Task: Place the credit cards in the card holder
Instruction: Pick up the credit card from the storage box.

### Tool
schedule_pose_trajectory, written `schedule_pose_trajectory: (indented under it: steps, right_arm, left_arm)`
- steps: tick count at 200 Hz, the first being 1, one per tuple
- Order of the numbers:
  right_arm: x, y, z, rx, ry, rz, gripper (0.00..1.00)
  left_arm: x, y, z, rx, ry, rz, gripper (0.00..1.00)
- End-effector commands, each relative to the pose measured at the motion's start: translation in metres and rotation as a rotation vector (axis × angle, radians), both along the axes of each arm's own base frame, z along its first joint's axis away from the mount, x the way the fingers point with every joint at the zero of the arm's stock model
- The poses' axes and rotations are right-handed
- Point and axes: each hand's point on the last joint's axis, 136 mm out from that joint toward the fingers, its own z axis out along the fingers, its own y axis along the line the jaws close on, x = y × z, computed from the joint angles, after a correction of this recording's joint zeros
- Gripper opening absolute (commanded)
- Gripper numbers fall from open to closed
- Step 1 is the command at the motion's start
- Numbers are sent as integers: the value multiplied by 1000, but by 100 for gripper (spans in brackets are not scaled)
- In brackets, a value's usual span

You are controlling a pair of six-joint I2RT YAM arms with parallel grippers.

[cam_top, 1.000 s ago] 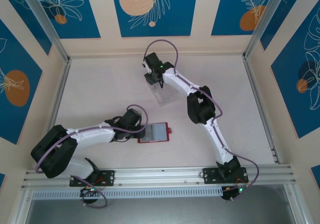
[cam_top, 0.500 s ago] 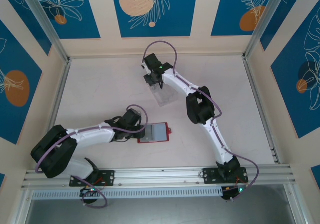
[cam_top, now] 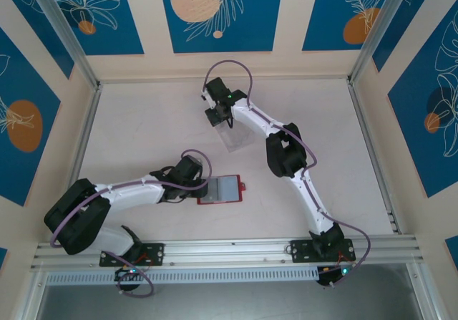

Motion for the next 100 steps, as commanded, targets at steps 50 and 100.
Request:
schedule_pose_trajectory:
  steps: [50,100]
  right_arm:
    - [-5,9,45,74,-15,27,0]
    - [-4,10,73,121,-44,24,0]
  left_arm:
    - [-21,22,-20,84,76,11,35]
    - [-21,22,-18,77,71,15,35]
